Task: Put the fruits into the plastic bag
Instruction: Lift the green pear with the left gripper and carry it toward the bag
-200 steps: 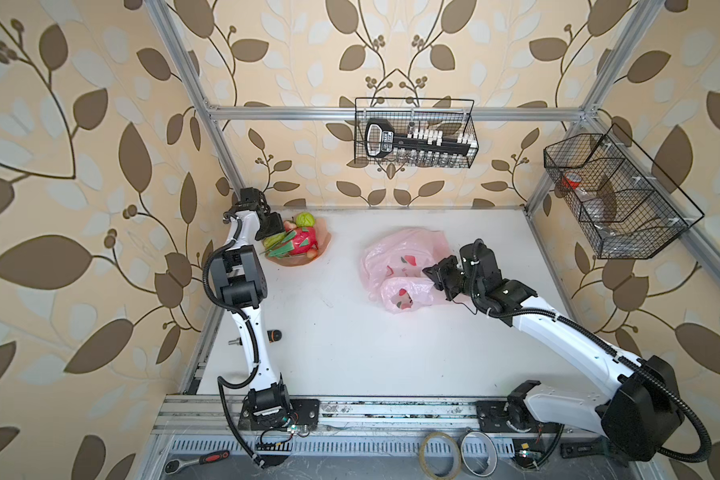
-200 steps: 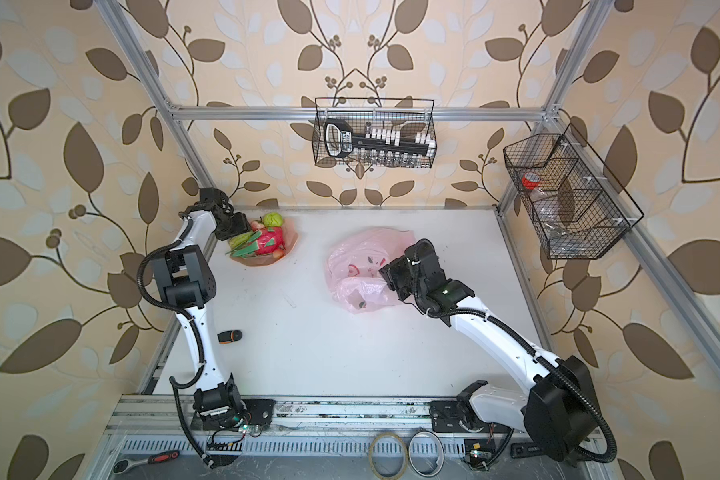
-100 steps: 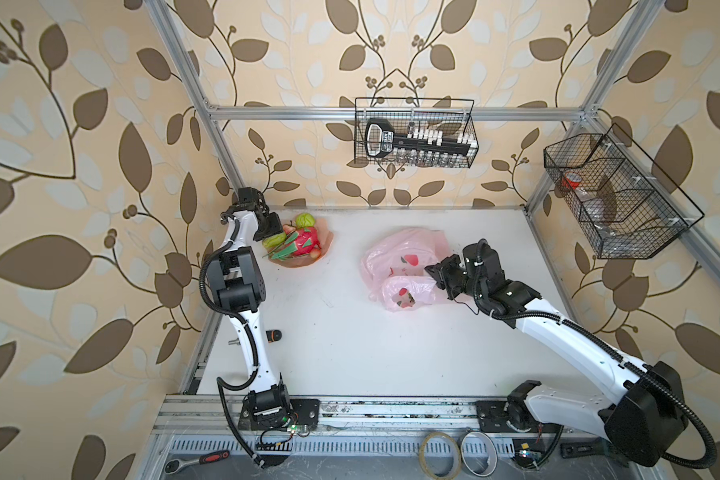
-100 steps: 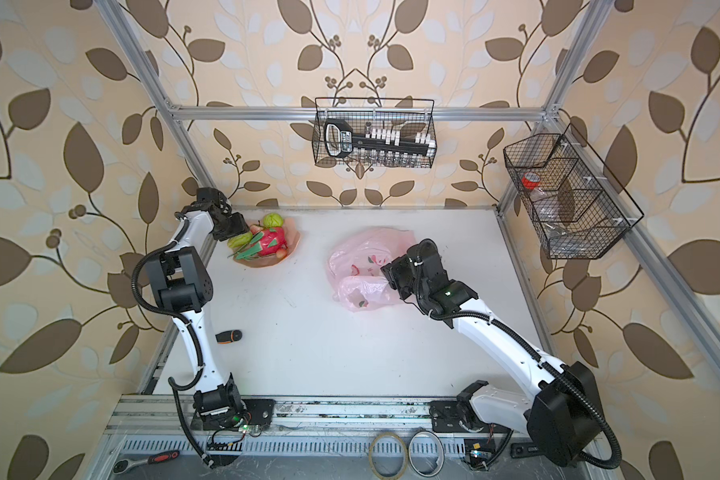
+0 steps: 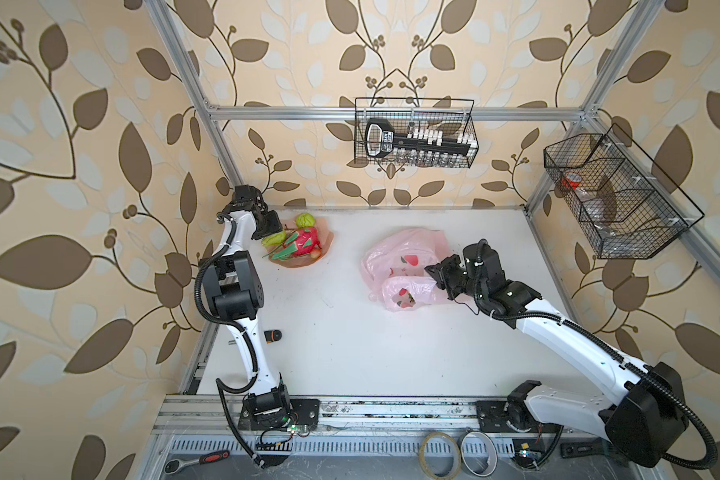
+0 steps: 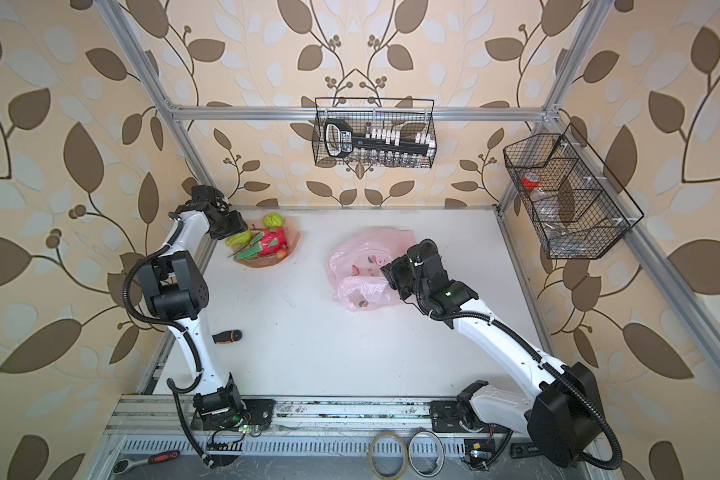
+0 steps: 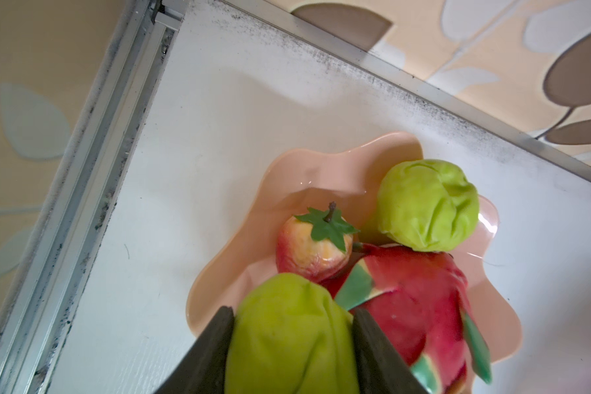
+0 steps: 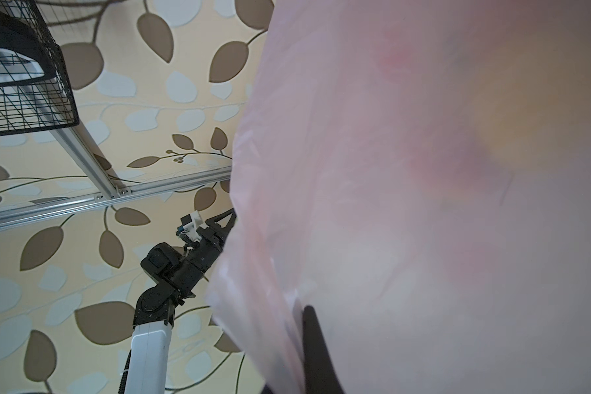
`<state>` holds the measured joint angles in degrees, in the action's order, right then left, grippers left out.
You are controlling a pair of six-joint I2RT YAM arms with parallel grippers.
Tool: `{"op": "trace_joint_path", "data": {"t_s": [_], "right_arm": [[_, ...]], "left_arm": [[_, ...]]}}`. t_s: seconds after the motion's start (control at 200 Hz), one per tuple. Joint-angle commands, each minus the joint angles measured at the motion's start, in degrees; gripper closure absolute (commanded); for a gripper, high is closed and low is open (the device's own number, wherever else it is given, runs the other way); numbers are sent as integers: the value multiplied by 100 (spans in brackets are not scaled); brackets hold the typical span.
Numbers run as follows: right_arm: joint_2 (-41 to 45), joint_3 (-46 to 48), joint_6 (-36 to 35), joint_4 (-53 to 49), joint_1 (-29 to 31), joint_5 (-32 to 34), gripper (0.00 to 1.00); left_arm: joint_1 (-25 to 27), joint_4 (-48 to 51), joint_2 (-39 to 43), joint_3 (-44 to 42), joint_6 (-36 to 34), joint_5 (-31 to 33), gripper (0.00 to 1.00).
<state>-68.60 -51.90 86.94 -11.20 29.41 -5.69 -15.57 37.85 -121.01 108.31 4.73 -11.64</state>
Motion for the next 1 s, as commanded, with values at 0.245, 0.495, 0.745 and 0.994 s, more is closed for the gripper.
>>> {"op": "trace_joint_path", "data": {"t_s": [0.245,0.495,0.745,0.994], "right_arm": [[147,-31,12,-6,28,68,100],[85,-57,15,109,21,-3,100],[39,-74,8,179,13,-51,100],[-2,-65,19,241,-12,-111,100]], "left_arm": [[-34,123,1128,-289,253,-667,51],[-34,77,1497,-267,645,-1414,53],[-34,-176,1933,-633,1253,-2206,54],[99,-687,2829,-1873,1765,-2727,55]]}}
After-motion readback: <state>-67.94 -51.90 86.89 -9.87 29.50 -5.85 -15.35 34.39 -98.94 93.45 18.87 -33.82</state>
